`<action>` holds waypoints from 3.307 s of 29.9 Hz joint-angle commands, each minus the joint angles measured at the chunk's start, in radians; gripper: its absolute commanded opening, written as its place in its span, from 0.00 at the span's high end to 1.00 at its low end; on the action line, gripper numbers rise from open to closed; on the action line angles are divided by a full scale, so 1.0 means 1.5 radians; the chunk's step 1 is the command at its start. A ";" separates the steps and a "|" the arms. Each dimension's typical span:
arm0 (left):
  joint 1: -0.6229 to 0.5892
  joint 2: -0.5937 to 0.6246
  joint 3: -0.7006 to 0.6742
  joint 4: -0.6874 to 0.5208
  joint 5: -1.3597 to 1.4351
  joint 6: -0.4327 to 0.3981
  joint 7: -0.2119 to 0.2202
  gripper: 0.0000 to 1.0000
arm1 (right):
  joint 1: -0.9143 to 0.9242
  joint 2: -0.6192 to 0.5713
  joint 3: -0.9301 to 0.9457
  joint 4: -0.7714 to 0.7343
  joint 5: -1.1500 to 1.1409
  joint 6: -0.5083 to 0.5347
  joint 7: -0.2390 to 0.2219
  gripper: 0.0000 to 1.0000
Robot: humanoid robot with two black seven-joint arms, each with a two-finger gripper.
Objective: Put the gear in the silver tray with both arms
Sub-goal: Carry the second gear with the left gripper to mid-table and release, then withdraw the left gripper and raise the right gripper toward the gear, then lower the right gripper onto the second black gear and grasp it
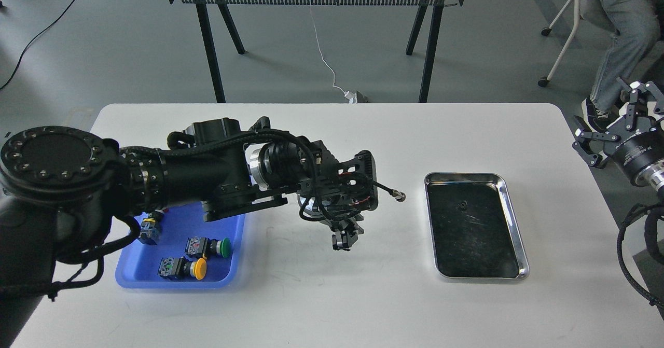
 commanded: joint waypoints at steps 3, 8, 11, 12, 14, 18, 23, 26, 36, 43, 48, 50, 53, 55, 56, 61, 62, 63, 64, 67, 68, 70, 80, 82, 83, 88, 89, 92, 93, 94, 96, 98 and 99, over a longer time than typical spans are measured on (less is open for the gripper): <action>0.014 0.000 0.024 -0.001 0.000 0.000 0.000 0.87 | -0.001 0.000 0.000 0.000 0.001 0.000 0.000 0.03; 0.026 0.000 0.024 -0.001 0.000 0.000 0.000 0.85 | -0.001 0.001 0.000 -0.001 0.000 0.000 0.000 0.03; 0.029 0.000 0.024 -0.001 0.000 0.000 0.000 0.84 | -0.002 0.001 0.000 -0.001 0.000 0.000 0.000 0.03; 0.030 0.000 0.024 -0.001 0.000 0.000 0.000 0.82 | -0.002 0.002 0.000 -0.001 0.000 0.000 0.000 0.03; 0.030 0.000 0.024 -0.001 0.000 0.000 0.000 0.81 | -0.004 0.002 0.000 -0.001 0.000 0.000 0.000 0.03; 0.028 0.000 0.021 -0.002 0.000 0.000 0.000 0.70 | -0.004 0.004 0.000 -0.001 0.000 0.000 0.000 0.03; 0.016 0.000 0.015 -0.012 0.000 0.000 0.000 0.14 | -0.004 0.004 0.000 -0.001 0.000 0.000 0.000 0.03; 0.001 0.000 -0.011 -0.040 0.000 0.000 0.000 0.12 | -0.004 0.005 0.000 0.000 0.000 0.000 0.000 0.03; -0.003 0.078 -0.353 -0.188 -0.216 0.000 0.000 0.08 | 0.000 0.007 -0.002 0.002 -0.001 0.002 0.000 0.02; 0.131 0.257 -0.463 -0.203 -0.725 0.004 0.000 0.06 | 0.006 0.007 -0.004 0.005 -0.009 0.004 0.000 0.02; 0.322 0.274 -0.647 -0.205 -0.895 0.024 0.000 0.01 | 0.009 0.008 -0.004 0.007 -0.020 0.004 0.000 0.01; 0.399 0.261 -0.739 -0.202 -0.898 0.025 0.000 0.01 | 0.010 0.008 -0.003 0.006 -0.020 0.003 0.000 0.01; 0.485 0.220 -0.829 -0.180 -0.898 0.026 0.000 0.01 | 0.009 0.008 -0.003 0.005 -0.020 0.003 0.000 0.01; 0.520 0.190 -0.867 -0.153 -0.898 0.027 0.000 0.01 | 0.010 0.007 -0.003 0.006 -0.020 0.004 0.000 0.01; 0.531 0.180 -0.887 -0.144 -0.898 0.027 0.000 0.01 | 0.011 0.007 -0.003 0.008 -0.020 0.006 0.000 0.01; 0.562 0.156 -0.957 -0.132 -0.908 0.028 0.000 0.01 | 0.074 0.008 -0.008 -0.002 -0.032 0.010 0.000 0.01; 0.561 0.157 -0.958 -0.131 -0.913 0.027 0.000 0.01 | 0.084 0.008 -0.005 -0.002 -0.046 0.010 0.000 0.01; 0.561 0.159 -0.959 -0.130 -0.919 0.027 0.000 0.00 | 0.091 0.009 -0.004 -0.002 -0.062 0.010 0.000 0.01; 0.560 0.159 -0.962 -0.129 -0.925 0.025 0.000 0.00 | 0.100 0.014 -0.004 -0.002 -0.077 0.010 0.000 0.01; 0.559 0.159 -0.970 -0.129 -0.962 0.020 0.000 0.00 | 0.148 0.058 -0.010 -0.001 -0.117 0.004 0.000 0.01; 0.559 0.159 -0.976 -0.129 -0.976 0.019 0.000 0.00 | 0.160 0.069 -0.013 -0.001 -0.126 0.000 0.000 0.01; 0.559 0.156 -0.993 -0.129 -0.997 0.010 0.008 0.00 | 0.194 0.088 -0.029 -0.001 -0.142 -0.002 0.000 0.01; 0.560 0.161 -1.024 -0.128 -1.003 0.000 0.033 0.00 | 0.464 0.118 -0.308 0.000 -0.442 0.006 0.000 0.01; 0.560 0.160 -1.034 -0.129 -1.004 0.000 0.040 0.00 | 0.478 0.143 -0.313 -0.002 -0.515 0.007 0.000 0.01; 0.560 0.159 -1.039 -0.129 -1.004 0.000 0.047 0.00 | 0.487 0.156 -0.314 -0.002 -0.554 0.008 0.000 0.01; 0.561 0.158 -1.059 -0.128 -1.035 0.000 0.072 0.00 | 0.548 0.281 -0.354 -0.009 -0.774 0.059 0.000 0.01; 0.561 0.158 -1.060 -0.128 -1.039 0.000 0.073 0.00 | 0.559 0.318 -0.372 -0.019 -0.801 0.066 0.000 0.01; 0.564 0.158 -1.069 -0.128 -1.041 0.000 0.077 0.00 | 0.601 0.447 -0.471 -0.065 -0.872 0.074 0.000 0.01; 0.564 0.158 -1.071 -0.129 -1.041 0.000 0.077 0.00 | 0.617 0.495 -0.518 -0.082 -0.899 0.074 0.000 0.01; 0.564 0.158 -1.074 -0.129 -1.041 0.000 0.077 0.00 | 0.631 0.538 -0.556 -0.096 -0.920 0.074 0.000 0.01; 0.564 0.160 -1.079 -0.129 -1.041 0.000 0.077 0.00 | 0.655 0.558 -0.628 -0.118 -0.957 0.073 0.000 0.01; 0.564 0.160 -1.082 -0.129 -1.041 0.000 0.077 0.00 | 0.667 0.558 -0.665 -0.136 -0.975 0.073 0.000 0.01; 0.564 0.160 -1.083 -0.129 -1.041 0.000 0.078 0.00 | 0.670 0.558 -0.673 -0.149 -0.980 0.073 0.000 0.01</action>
